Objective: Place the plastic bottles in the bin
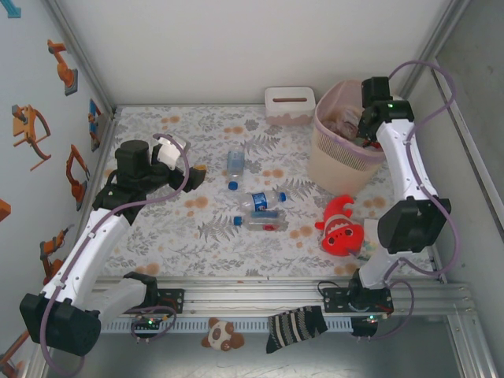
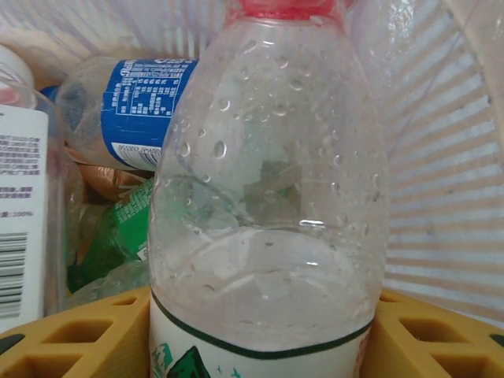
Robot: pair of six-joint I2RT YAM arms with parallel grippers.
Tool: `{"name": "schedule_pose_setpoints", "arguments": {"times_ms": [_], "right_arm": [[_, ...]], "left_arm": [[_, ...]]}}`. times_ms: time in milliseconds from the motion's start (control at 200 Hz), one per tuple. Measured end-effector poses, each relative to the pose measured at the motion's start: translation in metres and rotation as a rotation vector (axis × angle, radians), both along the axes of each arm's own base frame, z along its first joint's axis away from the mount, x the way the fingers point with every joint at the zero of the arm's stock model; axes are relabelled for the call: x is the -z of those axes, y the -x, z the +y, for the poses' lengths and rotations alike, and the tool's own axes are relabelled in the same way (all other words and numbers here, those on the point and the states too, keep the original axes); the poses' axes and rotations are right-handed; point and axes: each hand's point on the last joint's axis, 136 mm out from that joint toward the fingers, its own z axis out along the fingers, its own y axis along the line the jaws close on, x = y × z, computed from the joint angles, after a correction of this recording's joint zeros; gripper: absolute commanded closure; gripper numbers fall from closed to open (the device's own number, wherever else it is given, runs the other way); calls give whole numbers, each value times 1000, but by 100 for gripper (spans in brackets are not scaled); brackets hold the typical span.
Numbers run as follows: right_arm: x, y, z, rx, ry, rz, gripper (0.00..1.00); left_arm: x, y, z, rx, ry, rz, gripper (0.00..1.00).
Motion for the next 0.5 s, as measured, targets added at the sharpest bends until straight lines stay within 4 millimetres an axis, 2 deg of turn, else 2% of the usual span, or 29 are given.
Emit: {"name": "schedule_pose_setpoints", "arguments": {"times_ms": [285, 501], "right_arm": [[14, -13, -14, 38, 24, 7, 39], [19, -17, -8, 26, -18, 3, 30]], "left_arm": [[0, 0, 0, 0, 0, 0, 8], [0, 0, 0, 0, 0, 0, 8]]}}
